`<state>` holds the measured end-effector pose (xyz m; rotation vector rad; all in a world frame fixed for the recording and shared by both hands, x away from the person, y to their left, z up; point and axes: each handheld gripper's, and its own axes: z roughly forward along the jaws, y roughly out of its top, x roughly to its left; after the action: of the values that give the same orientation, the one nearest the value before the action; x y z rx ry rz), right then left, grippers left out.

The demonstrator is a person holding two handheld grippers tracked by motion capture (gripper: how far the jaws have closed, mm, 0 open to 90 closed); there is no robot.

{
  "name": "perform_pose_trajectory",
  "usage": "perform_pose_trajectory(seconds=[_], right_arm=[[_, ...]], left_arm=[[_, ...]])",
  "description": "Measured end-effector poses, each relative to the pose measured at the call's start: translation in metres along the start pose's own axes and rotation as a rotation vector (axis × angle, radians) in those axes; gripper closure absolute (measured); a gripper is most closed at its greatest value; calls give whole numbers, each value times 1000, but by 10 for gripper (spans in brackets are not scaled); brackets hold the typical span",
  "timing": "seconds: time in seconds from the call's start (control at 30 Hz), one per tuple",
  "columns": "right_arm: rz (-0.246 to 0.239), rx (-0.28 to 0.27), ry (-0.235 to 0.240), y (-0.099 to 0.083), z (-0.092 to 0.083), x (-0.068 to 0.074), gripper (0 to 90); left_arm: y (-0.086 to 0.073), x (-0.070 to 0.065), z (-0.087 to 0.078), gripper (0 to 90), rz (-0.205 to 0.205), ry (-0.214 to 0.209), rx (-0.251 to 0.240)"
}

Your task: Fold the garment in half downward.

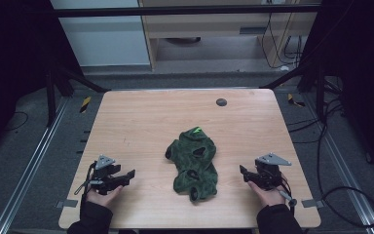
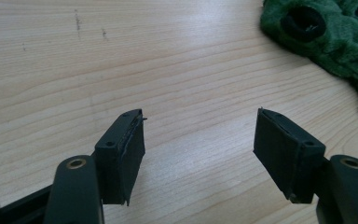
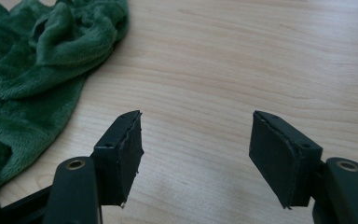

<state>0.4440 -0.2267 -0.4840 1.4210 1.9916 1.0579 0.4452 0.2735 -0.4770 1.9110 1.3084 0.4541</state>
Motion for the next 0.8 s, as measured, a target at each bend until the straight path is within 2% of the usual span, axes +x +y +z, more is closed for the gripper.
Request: perform_pose_trajectory(seconds=[0.1, 0.2, 0.43, 0.53, 0.67, 0.8], right_arm=[[8, -5, 13, 1, -2, 1, 348], [6, -39, 32, 4, -6, 4, 364], [3, -45, 73, 10, -9, 4, 372], [19, -52, 93, 14, -11, 2, 377], [14, -52, 97, 19, -10, 1, 377], [3, -60, 105, 30, -11, 3, 376]], left_arm=[[1, -3, -1, 331, -1, -5, -4], [2, -7, -3, 336, 6, -14, -14], [10, -14, -8, 340, 37, -28, -43], [20, -16, -8, 338, 46, -34, -59], [23, -20, -8, 336, 58, -36, -60], [28, -24, -6, 336, 70, -61, -55]])
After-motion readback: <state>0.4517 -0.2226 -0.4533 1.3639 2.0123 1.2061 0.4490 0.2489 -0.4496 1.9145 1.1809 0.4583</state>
